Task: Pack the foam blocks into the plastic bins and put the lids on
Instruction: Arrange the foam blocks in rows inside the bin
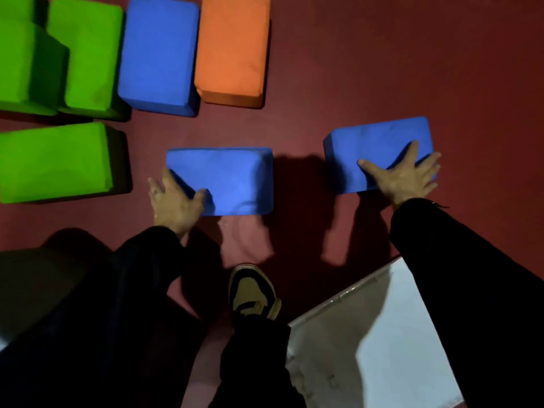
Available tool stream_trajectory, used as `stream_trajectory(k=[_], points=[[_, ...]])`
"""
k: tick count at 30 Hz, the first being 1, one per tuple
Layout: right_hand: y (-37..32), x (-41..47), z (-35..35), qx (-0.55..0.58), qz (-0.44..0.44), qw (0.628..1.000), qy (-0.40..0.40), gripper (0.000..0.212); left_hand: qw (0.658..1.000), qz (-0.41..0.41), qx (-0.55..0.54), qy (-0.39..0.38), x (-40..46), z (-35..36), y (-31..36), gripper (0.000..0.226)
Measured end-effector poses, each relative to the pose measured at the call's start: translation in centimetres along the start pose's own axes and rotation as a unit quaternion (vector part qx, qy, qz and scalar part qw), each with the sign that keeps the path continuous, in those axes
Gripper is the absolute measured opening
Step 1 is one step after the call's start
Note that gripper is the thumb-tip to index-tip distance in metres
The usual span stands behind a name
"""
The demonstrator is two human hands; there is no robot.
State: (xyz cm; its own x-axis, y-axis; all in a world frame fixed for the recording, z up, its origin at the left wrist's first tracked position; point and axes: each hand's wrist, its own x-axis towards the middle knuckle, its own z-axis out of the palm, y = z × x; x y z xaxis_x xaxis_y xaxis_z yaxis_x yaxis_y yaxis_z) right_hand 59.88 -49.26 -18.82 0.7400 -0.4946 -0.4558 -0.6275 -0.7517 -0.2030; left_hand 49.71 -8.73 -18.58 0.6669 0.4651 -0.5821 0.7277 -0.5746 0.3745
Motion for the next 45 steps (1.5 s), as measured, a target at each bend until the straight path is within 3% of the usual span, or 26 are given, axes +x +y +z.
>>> stream_trajectory(k=[4,6,8,11,13,16,18,21,26,32,37,41,45], points=[[2.1,1.9,0.7,0.007,0.016,0.998,0.067,0.134,0.990,-0.070,-0.124,-0.022,3.4,2.9,-4.2,0.115],[2.9,2.5,-0.4,0.006,0.054,0.993,0.106,0.130,0.987,-0.068,-0.142,-0.030,4.9,4.8,-7.2,0.104],[3.9,3.6,-1.0,0.036,0.077,0.993,0.084,0.120,0.987,-0.072,-0.145,-0.022,4.2,5.3,-7.5,0.091],[3.5,2.8,-0.1,0.207,0.057,0.977,-0.011,0.109,0.977,-0.044,-0.205,-0.032,-0.3,3.3,-1.8,0.085],[4.1,1.4,1.4,0.249,0.085,0.964,-0.028,0.115,0.979,-0.005,-0.200,-0.051,-1.9,2.9,0.3,0.077],[6.3,-0.7,3.9,0.282,0.129,0.950,-0.032,0.132,0.978,-0.002,-0.208,-0.012,-3.3,1.0,0.8,0.097],[7.0,-3.1,4.8,0.337,0.120,0.933,-0.044,0.107,0.986,-0.007,-0.165,0.002,-5.4,-1.4,0.9,0.099],[3.6,-9.4,3.0,0.417,0.071,0.902,-0.079,0.077,0.994,0.006,-0.106,0.031,-8.9,-4.8,0.3,0.088],[-1.2,-18.2,-2.3,0.462,-0.009,0.885,-0.058,0.073,0.989,0.041,-0.112,0.085,-16.0,-10.2,-0.7,0.099],[-3.6,-27.7,-10.6,0.485,-0.130,0.857,-0.114,0.064,0.961,0.052,-0.189,0.196,-26.2,-18.1,-3.8,0.101],[-9.2,-36.9,-15.5,0.408,-0.329,0.837,-0.158,0.071,0.924,0.046,-0.192,0.327,-35.6,-24.9,-11.0,0.100],[-15.2,-47.3,-14.4,0.330,-0.466,0.797,-0.196,0.082,0.897,-0.046,-0.139,0.418,-43.3,-28.0,-20.8,0.100],[-17.8,-56.2,-10.4,0.246,-0.549,0.772,-0.208,0.086,0.898,-0.104,-0.096,0.417,-47.2,-28.2,-28.8,0.102]])
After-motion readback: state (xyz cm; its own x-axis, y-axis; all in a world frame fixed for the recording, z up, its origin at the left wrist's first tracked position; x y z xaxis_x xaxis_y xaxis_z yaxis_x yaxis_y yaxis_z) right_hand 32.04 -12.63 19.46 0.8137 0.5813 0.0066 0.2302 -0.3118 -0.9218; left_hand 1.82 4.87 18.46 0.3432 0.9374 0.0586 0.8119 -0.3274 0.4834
